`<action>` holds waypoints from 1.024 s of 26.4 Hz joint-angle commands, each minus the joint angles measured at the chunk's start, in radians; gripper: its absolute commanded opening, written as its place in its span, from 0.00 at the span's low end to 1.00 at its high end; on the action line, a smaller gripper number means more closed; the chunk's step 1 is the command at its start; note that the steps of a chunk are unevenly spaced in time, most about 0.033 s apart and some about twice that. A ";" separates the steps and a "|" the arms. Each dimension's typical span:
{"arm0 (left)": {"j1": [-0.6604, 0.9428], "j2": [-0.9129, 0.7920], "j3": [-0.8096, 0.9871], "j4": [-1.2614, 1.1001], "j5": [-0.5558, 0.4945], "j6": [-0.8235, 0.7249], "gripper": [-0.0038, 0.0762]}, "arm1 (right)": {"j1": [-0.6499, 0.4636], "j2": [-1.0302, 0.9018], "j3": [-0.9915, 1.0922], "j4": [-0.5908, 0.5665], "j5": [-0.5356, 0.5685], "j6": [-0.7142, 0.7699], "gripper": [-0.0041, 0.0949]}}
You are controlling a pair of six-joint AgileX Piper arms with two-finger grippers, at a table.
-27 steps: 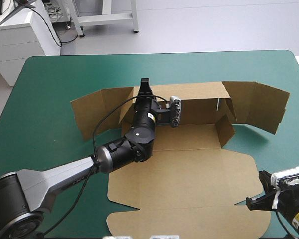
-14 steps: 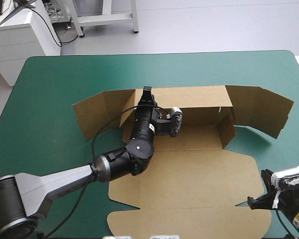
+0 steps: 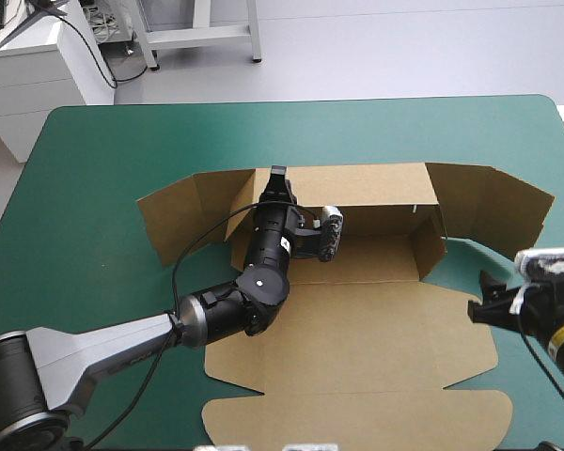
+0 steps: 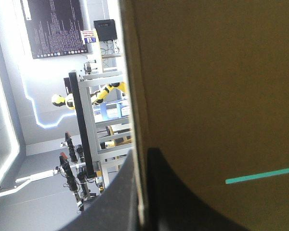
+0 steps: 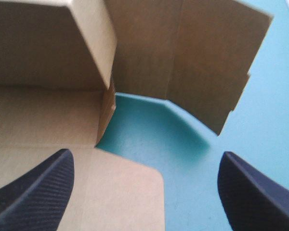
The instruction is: Fold the box
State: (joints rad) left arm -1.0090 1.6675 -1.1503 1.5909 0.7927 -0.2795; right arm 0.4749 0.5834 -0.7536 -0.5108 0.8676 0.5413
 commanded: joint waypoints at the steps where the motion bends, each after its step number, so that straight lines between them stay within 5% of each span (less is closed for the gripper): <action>1: -0.007 -0.039 -0.016 0.004 0.002 -0.005 0.04 | -0.004 0.174 -0.221 -0.115 0.041 0.057 0.81; 10: -0.007 -0.039 -0.016 0.004 0.012 -0.005 0.04 | -0.020 0.562 -0.679 -0.054 0.175 -0.204 0.77; 20: -0.007 -0.039 -0.016 0.004 0.013 -0.005 0.04 | -0.491 0.749 -0.844 0.570 0.153 -0.617 0.77; 27: -0.007 -0.039 -0.016 0.016 0.013 -0.005 0.04 | -0.656 0.891 -0.971 0.699 0.245 -0.710 0.77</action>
State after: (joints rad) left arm -1.0090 1.6675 -1.1503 1.5921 0.7927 -0.2795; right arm -0.1358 1.4425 -1.6426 0.1400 1.1196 -0.1291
